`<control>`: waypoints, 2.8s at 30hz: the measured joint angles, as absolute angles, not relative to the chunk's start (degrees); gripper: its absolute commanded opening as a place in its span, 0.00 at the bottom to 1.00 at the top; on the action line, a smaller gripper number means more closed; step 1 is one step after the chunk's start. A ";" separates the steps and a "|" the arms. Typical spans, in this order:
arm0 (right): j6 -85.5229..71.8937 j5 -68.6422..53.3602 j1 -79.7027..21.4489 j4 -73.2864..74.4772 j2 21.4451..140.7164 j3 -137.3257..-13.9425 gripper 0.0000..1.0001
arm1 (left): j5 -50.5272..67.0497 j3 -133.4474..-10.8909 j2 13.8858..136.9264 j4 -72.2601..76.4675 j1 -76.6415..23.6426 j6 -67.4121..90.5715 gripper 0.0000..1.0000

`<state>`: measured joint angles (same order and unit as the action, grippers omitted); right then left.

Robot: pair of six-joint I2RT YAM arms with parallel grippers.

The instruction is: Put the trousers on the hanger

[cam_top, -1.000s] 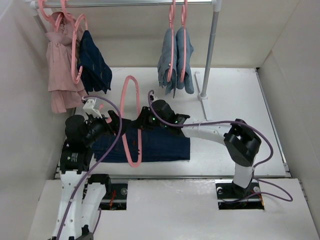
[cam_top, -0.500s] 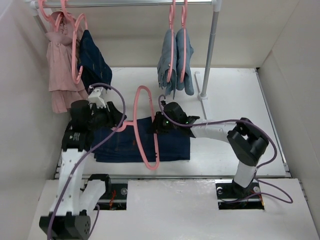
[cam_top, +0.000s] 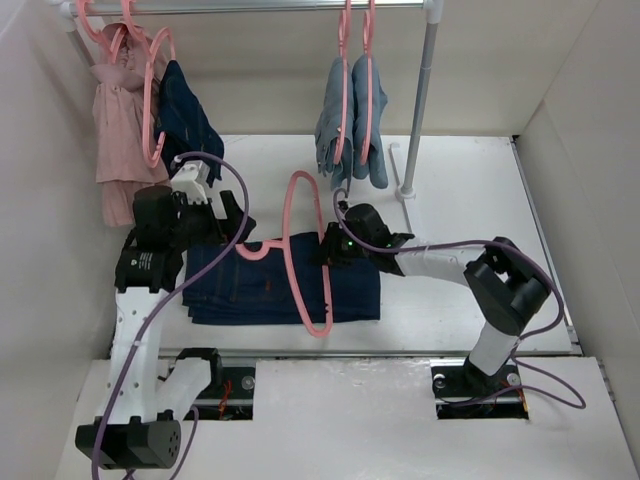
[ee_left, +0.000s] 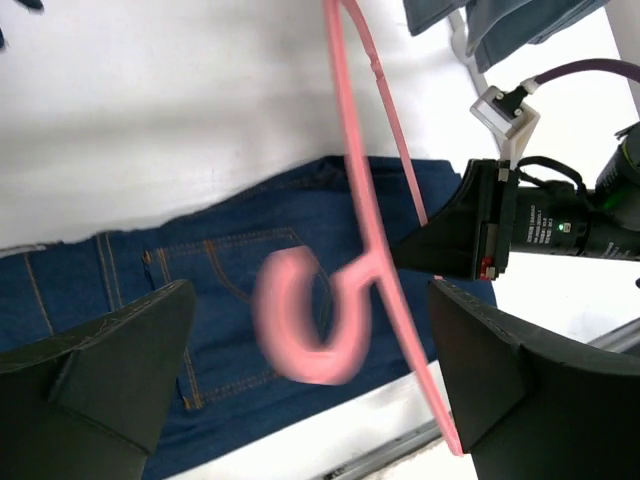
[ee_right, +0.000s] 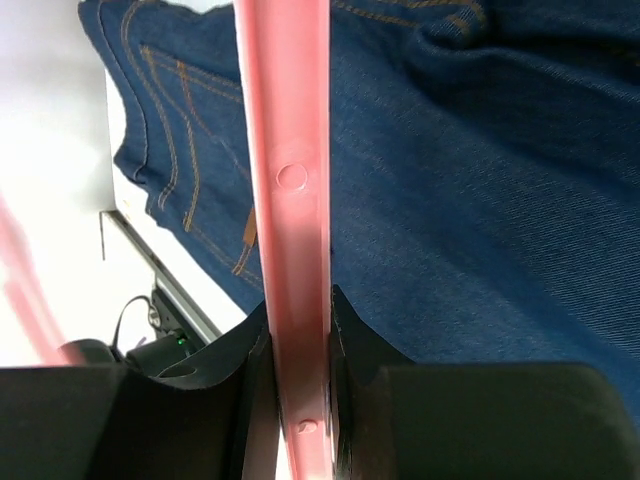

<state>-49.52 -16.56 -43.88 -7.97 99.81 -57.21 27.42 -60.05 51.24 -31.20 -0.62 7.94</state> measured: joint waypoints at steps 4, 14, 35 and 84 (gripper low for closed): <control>-49.10 -16.95 -43.13 -8.03 99.31 -56.69 0.00 | 27.92 -61.19 51.68 -31.33 -0.62 6.11 0.99; -48.82 -18.20 -43.03 -8.19 98.50 -56.51 0.00 | 34.76 -55.79 57.30 -32.49 -0.62 5.30 0.72; -46.48 -15.35 -43.57 -3.31 96.95 -56.88 1.00 | 35.38 -51.90 57.39 -29.02 -0.60 10.41 0.00; -30.79 -4.10 -60.27 8.82 110.69 -74.30 0.00 | 31.38 -50.37 58.15 -29.12 -0.40 13.39 0.00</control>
